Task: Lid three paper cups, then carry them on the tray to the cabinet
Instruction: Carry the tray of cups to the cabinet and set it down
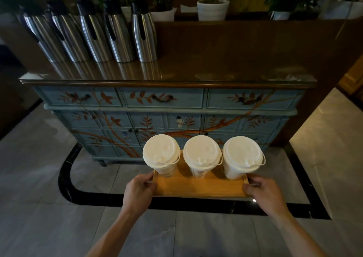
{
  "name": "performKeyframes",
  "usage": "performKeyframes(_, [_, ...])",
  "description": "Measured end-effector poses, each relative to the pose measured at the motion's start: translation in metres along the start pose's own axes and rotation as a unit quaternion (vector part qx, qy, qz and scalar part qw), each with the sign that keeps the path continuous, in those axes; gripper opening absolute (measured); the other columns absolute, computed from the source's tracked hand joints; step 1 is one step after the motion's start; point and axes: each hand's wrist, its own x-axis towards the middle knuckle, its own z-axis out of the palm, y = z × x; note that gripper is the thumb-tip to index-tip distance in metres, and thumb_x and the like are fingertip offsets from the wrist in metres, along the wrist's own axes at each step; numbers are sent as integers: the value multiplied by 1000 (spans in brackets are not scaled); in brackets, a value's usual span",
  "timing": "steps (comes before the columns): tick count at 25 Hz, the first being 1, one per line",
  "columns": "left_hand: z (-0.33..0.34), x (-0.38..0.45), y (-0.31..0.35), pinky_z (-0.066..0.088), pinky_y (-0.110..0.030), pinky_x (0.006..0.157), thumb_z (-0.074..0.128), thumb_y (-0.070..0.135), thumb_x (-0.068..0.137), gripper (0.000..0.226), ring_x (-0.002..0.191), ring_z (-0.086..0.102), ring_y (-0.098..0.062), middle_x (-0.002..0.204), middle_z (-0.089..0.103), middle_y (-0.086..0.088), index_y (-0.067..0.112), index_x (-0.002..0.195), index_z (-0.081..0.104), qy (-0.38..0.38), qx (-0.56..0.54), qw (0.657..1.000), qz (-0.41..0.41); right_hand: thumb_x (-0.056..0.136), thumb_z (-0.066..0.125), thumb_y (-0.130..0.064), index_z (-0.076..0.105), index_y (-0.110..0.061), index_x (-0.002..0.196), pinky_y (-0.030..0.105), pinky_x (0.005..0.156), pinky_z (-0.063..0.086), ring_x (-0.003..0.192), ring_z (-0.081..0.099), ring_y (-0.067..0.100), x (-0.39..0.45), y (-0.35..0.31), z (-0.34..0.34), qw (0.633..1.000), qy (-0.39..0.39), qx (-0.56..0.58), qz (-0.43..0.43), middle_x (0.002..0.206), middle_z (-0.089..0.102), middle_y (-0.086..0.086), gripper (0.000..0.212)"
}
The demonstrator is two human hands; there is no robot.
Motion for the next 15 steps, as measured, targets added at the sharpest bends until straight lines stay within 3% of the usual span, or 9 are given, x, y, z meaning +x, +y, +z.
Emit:
performKeyframes(2, [6,17,12,54,-26,68,65,4,83,40,77,65,-1,80,71,16,42,87,74,0,-2,1000,9,79,72,-3,75,-29,93,16,58,43,69,63,-5,18,-8,-10,1000,0,9,-5,74,72,-16,30])
performKeyframes(6, [10,50,33,59,-40,81,65,7,83,36,85,69,-8,88,74,13,39,96,76,2,-16,1000,1,77,74,-1,68,-40,82,18,61,46,69,64,-1,51,-25,-24,1000,-1,11,-3,57,67,-24,40])
performKeyframes(8, [9,69,41,60,-42,79,66,9,83,38,83,70,-6,85,74,14,44,93,75,-3,-23,1000,9,76,75,-2,68,-41,72,22,64,49,70,66,0,68,-32,-28,1000,-1,3,-7,56,68,-26,39])
performKeyframes(12, [3,112,60,61,-41,70,65,13,82,44,72,69,-7,77,73,13,56,89,71,-3,-12,1000,25,73,75,0,74,-36,75,31,65,53,61,67,-1,102,-53,-33,999,20,-4,-27,59,71,-24,36])
performKeyframes(15, [-5,147,74,55,-33,65,64,12,81,51,74,66,-5,78,71,17,63,82,67,-3,8,999,45,70,74,2,72,-33,59,37,64,52,62,67,14,134,-70,-34,999,29,-7,-22,53,70,-14,37])
